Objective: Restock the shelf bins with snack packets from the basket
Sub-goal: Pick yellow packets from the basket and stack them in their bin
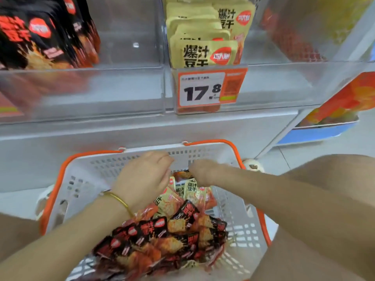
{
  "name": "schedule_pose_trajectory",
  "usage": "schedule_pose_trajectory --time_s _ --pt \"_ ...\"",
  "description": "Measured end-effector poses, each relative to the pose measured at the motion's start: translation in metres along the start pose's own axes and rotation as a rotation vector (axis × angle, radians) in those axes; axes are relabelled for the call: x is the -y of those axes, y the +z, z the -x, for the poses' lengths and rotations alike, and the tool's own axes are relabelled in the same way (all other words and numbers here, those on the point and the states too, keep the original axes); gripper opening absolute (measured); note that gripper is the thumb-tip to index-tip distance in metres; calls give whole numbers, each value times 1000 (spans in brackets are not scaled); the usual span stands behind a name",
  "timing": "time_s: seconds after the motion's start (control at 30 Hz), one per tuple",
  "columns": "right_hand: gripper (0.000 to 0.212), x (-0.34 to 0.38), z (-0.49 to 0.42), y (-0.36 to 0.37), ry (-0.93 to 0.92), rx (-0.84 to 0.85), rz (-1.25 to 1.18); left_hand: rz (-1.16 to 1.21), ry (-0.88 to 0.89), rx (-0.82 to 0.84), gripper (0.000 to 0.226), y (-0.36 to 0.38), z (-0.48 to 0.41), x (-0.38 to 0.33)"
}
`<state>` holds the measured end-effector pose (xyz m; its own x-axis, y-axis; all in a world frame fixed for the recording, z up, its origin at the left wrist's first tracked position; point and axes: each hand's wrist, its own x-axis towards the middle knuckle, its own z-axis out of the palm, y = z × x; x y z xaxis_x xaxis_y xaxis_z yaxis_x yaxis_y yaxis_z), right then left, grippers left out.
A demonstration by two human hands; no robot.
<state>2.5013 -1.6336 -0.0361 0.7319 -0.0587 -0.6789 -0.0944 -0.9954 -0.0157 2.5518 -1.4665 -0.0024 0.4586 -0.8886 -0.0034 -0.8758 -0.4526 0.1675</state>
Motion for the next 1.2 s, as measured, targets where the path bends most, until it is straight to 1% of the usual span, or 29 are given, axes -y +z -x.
schedule_pose_trajectory --time_s 0.03,0.07,0.13,0.2,0.27,0.33,0.37,0.43,0.5,0.53,0.57,0.63,0.7,0.73,0.77,0.8,0.83,0.87,0.9,0.97,1.03,1.07,1.13,1.2 --pt "11 -3 -23 23 34 27 8 -5 -6 28 40 5 0 0" --pt "20 -7 -43 44 75 26 -9 -6 -12 41 40 9 0 0" --pt "36 -12 -70 81 165 -23 -126 -2 -15 43 39 14 -1 1" --pt "45 -12 -85 115 244 -48 -203 16 -20 36 39 17 0 4" --pt "52 -8 -96 142 281 -70 -207 1 -37 3 38 21 1 7" --pt "59 -4 -101 153 301 -96 -190 7 -41 9 38 23 -2 8" --pt "59 -3 -102 155 311 -119 -183 20 -45 25 38 24 -3 9" --pt "50 -3 -106 153 340 -165 -170 21 -63 43 33 26 -4 12" --pt "38 -6 -107 146 342 -141 -243 37 -82 50 20 26 -5 11" --pt "33 -7 -106 139 322 -113 -302 44 -89 69 21 26 -5 10" --pt "29 -8 -105 131 287 -97 -351 45 -100 106 25 27 -5 10" --pt "20 -10 -98 106 206 -86 -356 24 -114 156 32 28 -5 10" --pt "11 -13 -85 75 174 -114 -293 24 -128 178 34 29 -7 8" --pt "14 -13 -75 58 161 -140 -247 41 -141 194 35 30 -8 6" --pt "18 -12 -63 42 142 -175 -199 71 -157 213 37 29 -8 4" --pt "16 -12 -51 26 119 -213 -160 117 -178 240 41 29 -8 3" --pt "8 -11 -34 11 92 -252 -142 179 -202 255 47 29 -9 3" --pt "5 -11 -16 -2 65 -283 -148 258 -231 268 53 28 -10 2" --pt "10 -12 2 -15 38 -308 -172 365 -270 273 57 28 -11 2" --pt "12 -17 38 -33 4 -333 -277 649 -341 254 55 22 -15 -1" --pt "12 -20 68 -41 -25 -350 -520 892 -351 172 38 13 -19 -7" --pt "13 -20 81 -42 -33 -362 -692 970 -340 132 32 6 -19 -13" --pt "13 -22 101 -43 -35 -402 -1029 1061 -299 51 30 -6 -18 -22" --pt "22 -26 118 -43 -41 -417 -1315 1102 -274 -45 29 -22 -18 -30"
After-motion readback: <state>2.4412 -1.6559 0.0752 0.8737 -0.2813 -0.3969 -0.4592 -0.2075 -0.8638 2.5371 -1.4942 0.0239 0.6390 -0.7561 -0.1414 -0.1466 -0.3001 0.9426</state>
